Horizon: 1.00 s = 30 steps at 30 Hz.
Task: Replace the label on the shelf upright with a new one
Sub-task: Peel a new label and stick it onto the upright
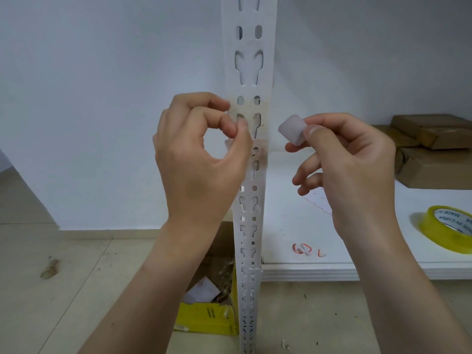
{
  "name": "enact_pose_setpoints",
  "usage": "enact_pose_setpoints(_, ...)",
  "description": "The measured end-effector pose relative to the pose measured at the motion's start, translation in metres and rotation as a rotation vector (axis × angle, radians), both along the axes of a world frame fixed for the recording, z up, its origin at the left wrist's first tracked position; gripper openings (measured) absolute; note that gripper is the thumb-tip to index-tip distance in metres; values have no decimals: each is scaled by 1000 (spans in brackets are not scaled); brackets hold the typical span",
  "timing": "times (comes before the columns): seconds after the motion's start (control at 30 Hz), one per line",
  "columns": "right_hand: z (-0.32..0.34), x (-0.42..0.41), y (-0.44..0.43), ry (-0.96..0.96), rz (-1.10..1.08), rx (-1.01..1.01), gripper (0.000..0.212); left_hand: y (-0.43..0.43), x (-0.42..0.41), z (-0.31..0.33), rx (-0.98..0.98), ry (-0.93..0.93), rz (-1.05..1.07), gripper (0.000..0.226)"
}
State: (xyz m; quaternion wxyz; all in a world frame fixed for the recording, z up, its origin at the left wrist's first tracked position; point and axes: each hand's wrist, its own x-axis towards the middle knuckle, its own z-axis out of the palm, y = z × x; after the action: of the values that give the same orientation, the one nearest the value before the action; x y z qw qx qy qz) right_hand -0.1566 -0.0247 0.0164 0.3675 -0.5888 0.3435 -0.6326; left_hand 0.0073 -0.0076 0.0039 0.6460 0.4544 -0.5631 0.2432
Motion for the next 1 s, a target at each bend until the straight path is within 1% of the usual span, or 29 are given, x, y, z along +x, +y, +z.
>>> enact_pose_setpoints(0.17, 3, 1, 1, 45, -96, -36, 13, 4, 6, 6, 49, -17, -71, 15)
enact_pose_setpoints(0.27, 8, 3, 5, 61, -156, -86, 13, 9, 4, 11, 4, -27, -125, 10)
enact_pose_setpoints(0.37, 12, 5, 11, 130, -213, -152, 16, 12, 3, 13, -30, -98, -185, 3)
enact_pose_setpoints(0.47, 17, 8, 18, 157, -222, -187, 18, 16, 0, 12, -10, -123, -236, 13)
enact_pose_setpoints(0.53, 19, 10, 21, 161, -198, -211, 18, 19, -2, 13, 41, -104, -286, 13)
enact_pose_setpoints(0.67, 19, 15, 25, 138, -85, -246, 20, 23, -4, 15, 165, -31, -393, 22)
enact_pose_setpoints(0.8, 19, 17, 24, 116, 13, -230, 17, 26, -2, 16, 247, 129, -513, 29)
enact_pose_setpoints(0.93, 19, 19, 24, 91, 79, -181, 19, 24, 3, 19, 265, 249, -524, 25)
enact_pose_setpoints(1.0, 17, 19, 22, 52, 47, -166, 16, 23, 5, 21, 259, 321, -525, 23)
